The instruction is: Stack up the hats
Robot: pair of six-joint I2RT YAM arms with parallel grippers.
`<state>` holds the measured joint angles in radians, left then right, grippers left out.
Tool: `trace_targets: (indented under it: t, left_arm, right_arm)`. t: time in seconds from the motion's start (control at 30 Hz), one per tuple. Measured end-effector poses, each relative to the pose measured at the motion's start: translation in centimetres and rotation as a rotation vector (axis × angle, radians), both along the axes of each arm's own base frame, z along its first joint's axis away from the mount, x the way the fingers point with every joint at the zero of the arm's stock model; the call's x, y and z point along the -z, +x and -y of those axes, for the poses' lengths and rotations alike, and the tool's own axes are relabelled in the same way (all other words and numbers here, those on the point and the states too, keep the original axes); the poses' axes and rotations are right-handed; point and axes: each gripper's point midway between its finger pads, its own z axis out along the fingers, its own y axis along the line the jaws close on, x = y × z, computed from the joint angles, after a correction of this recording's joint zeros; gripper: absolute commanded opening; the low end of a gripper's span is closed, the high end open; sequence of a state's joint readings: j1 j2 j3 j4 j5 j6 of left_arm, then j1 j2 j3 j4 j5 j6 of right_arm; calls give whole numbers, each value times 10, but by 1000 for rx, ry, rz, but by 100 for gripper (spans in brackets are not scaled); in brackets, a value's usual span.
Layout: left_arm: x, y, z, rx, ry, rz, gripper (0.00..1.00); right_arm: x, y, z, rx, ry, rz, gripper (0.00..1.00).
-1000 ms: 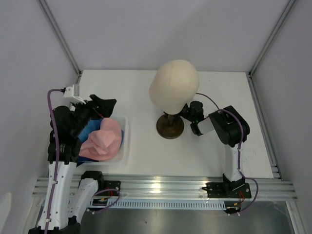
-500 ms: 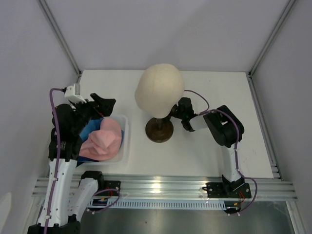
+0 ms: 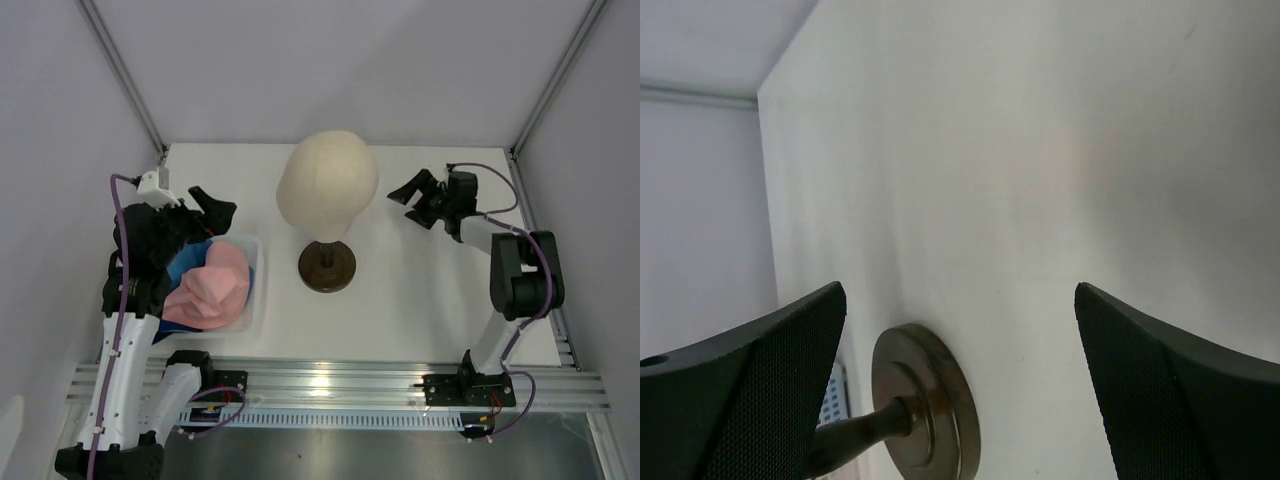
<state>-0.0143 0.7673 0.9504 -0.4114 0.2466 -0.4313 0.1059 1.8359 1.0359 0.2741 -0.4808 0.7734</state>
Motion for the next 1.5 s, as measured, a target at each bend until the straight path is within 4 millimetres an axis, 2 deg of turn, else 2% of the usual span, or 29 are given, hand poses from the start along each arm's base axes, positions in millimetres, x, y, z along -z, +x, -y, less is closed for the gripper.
trace_targets:
  t: [0.07,0.13,0.2,0.3,0.4,0.47,0.53,0.67,0.73,0.8,0.93,1.03,1.13,1.2,1.23,1.27,1.3,1.33,1.37,1.5]
  left_arm:
    - [1,0,-4,-18,12,-8,99]
    - [1,1,-11,-59,29,-21,100]
    - [2,-1,-20,-109,42,-55,100]
    - [3,-10,-30,-170,48,-109,100]
    - [12,-32,-43,-242,63,-154,99]
    - [14,-53,-50,-285,71,-162,99]
    - [14,-74,-53,-305,64,-175,96]
    - [8,-95,-50,-314,17,-180,95]
    - [20,-97,-49,-323,-13,-209,94]
    - [42,-98,-45,-323,-35,-271,93]
    - [93,-98,-35,-303,-41,-426,93]
    - [117,-95,-25,-278,-37,-506,91]
    - [129,-89,-15,-251,-36,-541,83]
    - [133,-84,-8,-233,-29,-554,71]
    - [134,-82,-6,-228,-22,-556,57]
    - [135,-79,-4,-226,-19,-558,50]
    - [136,-78,-4,-224,-8,-560,38]
    - [137,-77,-3,-224,-6,-559,5]
    - [136,-77,-3,-229,-3,-556,1]
    - [131,-77,-10,-243,29,-529,1]
  right_arm:
    - [-20,0,30,58,-40,26,100]
    - [-51,-3,56,110,-86,84,99]
    - [-87,-13,76,158,-137,152,100]
    - [-156,-37,99,224,-191,306,99]
    - [-224,-71,106,248,-212,499,99]
    - [-259,-95,103,244,-230,612,100]
    - [-289,-121,93,222,-247,718,99]
    - [-324,-154,63,112,-246,832,100]
    - [-334,-162,47,49,-239,860,99]
    - [-336,-172,25,-29,-238,878,99]
    - [-317,-183,-6,-150,-259,850,99]
    - [-308,-184,-8,-165,-289,828,99]
    - [-304,-183,-5,-157,-313,819,99]
    - [-303,-184,-3,-152,-325,819,99]
    - [-303,-184,-2,-150,-330,821,99]
    - [-304,-185,-1,-146,-336,822,100]
    - [-304,-186,1,-142,-342,825,99]
    - [-304,-187,2,-136,-349,827,99]
    - [-305,-188,4,-131,-355,828,99]
    - [-303,-191,7,-131,-374,828,99]
